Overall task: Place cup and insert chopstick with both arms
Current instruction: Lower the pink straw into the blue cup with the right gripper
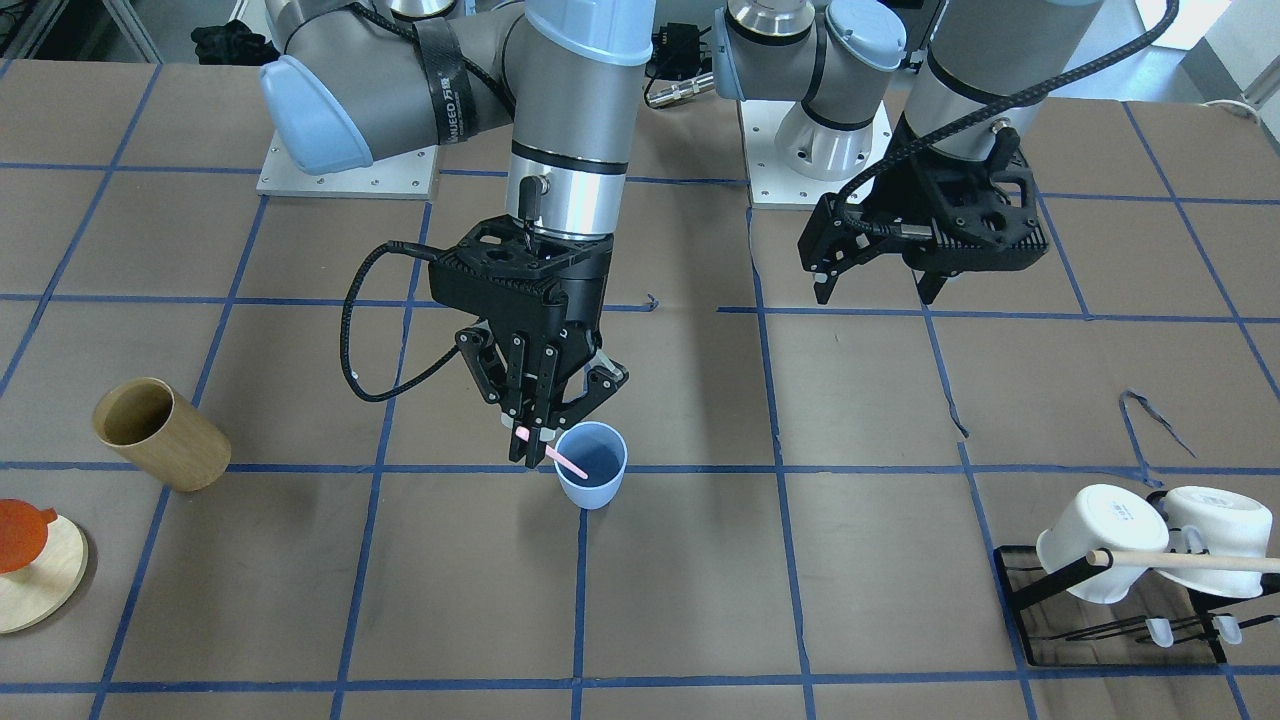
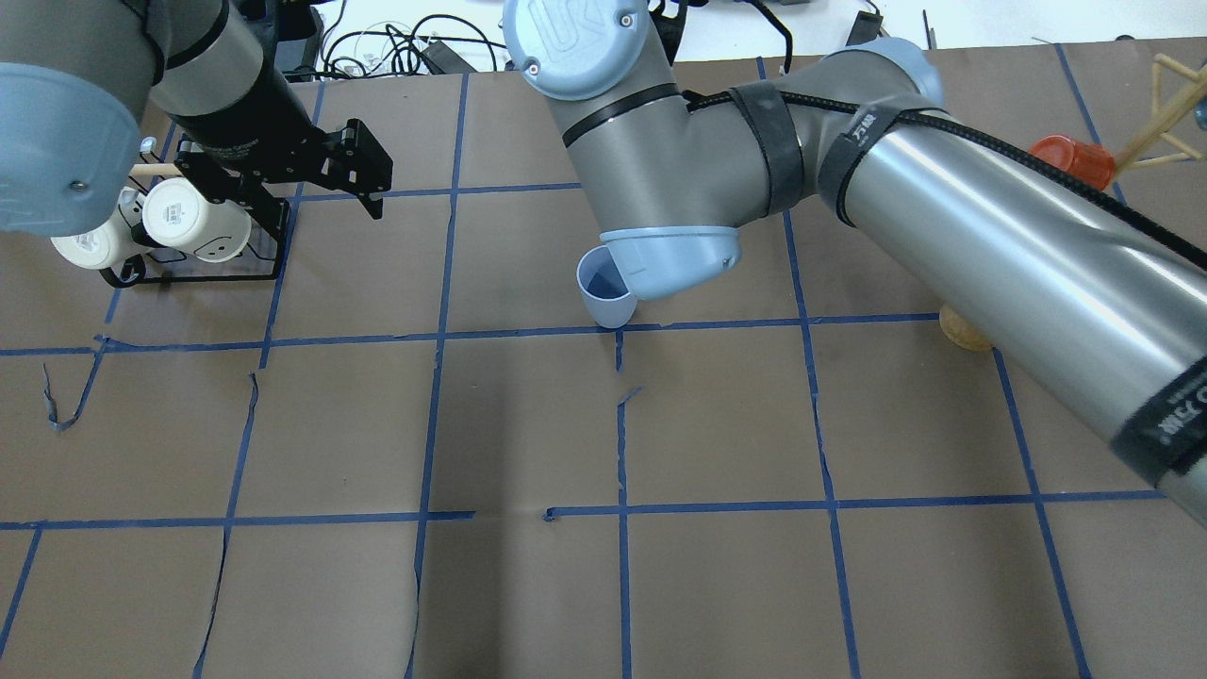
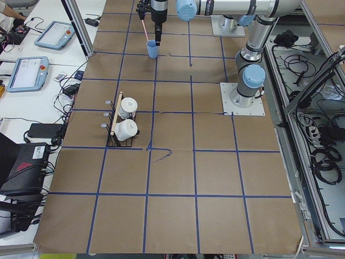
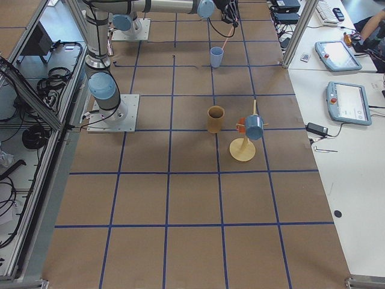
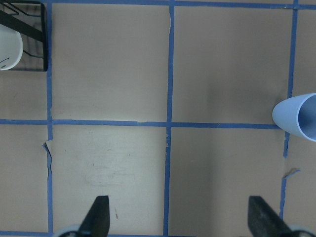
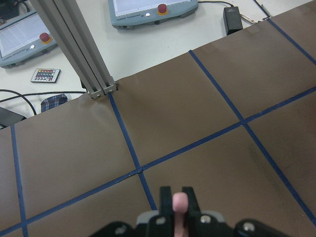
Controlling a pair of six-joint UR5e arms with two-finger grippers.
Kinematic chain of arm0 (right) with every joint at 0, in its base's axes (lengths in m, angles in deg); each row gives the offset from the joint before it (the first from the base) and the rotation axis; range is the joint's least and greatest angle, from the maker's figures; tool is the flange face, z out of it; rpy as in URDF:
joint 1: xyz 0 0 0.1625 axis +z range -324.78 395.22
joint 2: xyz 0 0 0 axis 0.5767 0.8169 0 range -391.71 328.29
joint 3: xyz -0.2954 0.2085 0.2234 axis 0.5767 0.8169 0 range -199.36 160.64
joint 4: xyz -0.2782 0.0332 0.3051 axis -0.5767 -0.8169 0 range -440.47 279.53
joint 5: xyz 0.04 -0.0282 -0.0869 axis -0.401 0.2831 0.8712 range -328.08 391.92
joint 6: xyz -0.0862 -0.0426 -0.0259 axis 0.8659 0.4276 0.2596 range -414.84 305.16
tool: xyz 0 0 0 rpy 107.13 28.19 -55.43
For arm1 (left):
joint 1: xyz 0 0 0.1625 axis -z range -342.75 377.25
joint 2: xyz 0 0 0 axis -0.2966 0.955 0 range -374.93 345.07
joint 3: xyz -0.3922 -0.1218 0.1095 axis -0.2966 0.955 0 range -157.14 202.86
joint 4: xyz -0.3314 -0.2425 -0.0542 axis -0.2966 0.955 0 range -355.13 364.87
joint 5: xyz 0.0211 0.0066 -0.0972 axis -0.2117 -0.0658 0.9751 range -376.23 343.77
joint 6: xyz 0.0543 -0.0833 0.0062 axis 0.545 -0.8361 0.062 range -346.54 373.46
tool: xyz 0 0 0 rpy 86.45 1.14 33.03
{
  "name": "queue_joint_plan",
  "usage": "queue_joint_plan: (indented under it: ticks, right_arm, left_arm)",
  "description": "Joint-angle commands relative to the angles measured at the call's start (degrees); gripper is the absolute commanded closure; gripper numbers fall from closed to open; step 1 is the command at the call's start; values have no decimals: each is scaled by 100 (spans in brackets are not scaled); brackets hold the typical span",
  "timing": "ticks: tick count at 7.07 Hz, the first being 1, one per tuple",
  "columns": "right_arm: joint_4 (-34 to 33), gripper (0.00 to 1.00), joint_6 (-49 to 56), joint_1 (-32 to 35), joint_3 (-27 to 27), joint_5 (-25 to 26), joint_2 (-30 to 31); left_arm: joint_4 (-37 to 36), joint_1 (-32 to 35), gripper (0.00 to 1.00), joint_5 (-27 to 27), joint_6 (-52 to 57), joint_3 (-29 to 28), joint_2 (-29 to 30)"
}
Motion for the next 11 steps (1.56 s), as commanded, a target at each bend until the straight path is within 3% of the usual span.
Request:
queue_joint_plan:
  ticks: [1,5,6,7,9,11]
  right_arm:
    - [-32,82,-493,63,-24,-3,-38]
    - [-41,80,-399,63,-261,199,-11]
    - [-41,45,-390,63,-279,199,6]
    - [55,0,-390,55,-279,234,58]
    - [134,0,-85,46,-209,208,208]
    - [361,0,1101,-330,-139,-53,331]
  left_arm:
    - [28,-17,0,28,0,-8,2]
    - [20,-70,0,46,141,-43,-15]
    - [20,-52,0,37,141,-35,-15]
    - [11,-52,0,37,141,-35,-15]
    - [-15,-52,0,37,132,-17,-7]
    - [-33,-52,0,37,132,-17,-15]
